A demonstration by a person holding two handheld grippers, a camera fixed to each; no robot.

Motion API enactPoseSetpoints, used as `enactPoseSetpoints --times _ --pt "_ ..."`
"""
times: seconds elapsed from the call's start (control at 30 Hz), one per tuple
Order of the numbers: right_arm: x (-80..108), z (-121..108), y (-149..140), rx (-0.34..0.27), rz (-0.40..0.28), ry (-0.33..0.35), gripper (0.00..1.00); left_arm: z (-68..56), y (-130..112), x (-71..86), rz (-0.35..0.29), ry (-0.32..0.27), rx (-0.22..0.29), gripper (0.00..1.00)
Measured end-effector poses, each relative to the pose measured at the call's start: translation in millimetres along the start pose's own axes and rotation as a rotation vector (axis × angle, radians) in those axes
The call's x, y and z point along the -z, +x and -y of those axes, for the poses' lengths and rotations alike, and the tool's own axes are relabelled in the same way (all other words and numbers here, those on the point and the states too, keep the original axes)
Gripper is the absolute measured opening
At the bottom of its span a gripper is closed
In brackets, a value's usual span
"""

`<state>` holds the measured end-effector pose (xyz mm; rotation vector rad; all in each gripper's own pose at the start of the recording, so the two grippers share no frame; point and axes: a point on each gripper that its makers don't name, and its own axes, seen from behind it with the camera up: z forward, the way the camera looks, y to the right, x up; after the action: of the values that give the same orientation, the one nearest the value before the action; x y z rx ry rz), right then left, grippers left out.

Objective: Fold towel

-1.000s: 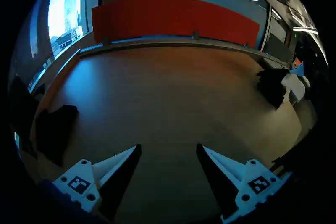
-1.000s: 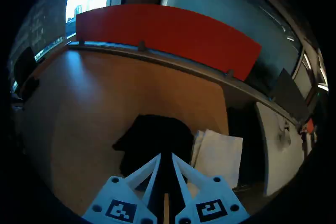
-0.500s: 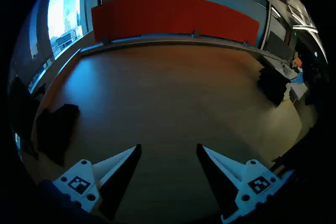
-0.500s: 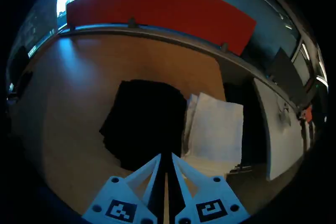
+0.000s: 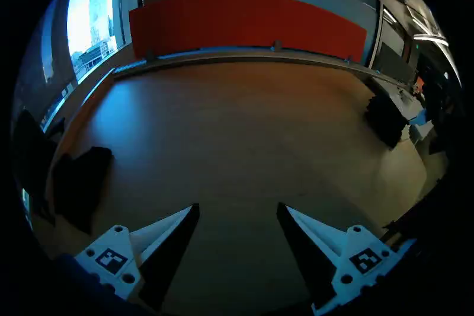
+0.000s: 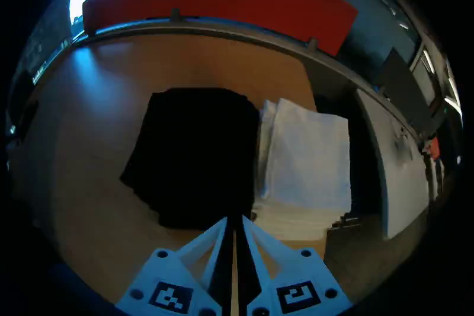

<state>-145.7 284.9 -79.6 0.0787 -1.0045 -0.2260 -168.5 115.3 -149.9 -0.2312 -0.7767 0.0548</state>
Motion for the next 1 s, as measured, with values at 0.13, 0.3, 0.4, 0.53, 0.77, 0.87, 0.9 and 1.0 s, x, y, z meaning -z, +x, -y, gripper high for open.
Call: enactPoseSetpoints --times 0.13,0.3,0.4,0.53,0.77,0.87,0.9,1.0 --pt "-4.1 1.5 -4.4 -0.014 0.005 0.000 0.03 1.3 0.8 -0.1 0.001 0.004 -0.005 0.97" --pt "-5.2 0.9 -4.2 -0.026 -0.002 -0.003 0.03 1.3 1.8 -1.0 0.002 0.004 -0.005 0.97" --pt "-4.8 0.0 -3.0 -0.031 -0.006 -0.006 0.04 1.5 2.4 -1.6 0.003 0.004 -0.005 0.97" --pt "-4.7 -0.3 -3.0 -0.034 -0.006 -0.009 0.04 0.3 3.0 -2.5 0.002 0.003 -0.007 0.97" --pt "0.8 -1.4 -0.2 -0.057 -0.036 -0.026 0.08 2.2 3.9 -2.3 -0.002 0.006 0.000 0.97" --pt "5.3 -3.9 1.4 -0.068 -0.055 -0.039 0.17 3.9 4.3 -2.1 -0.005 0.008 0.006 0.97" --pt "6.8 -5.0 1.9 -0.071 -0.061 -0.045 0.21 4.3 4.5 -2.0 -0.005 0.008 0.007 0.97" --pt "11.6 -4.7 4.3 -0.084 -0.083 -0.052 0.50 4.8 5.8 -1.6 -0.009 0.008 0.009 0.97"
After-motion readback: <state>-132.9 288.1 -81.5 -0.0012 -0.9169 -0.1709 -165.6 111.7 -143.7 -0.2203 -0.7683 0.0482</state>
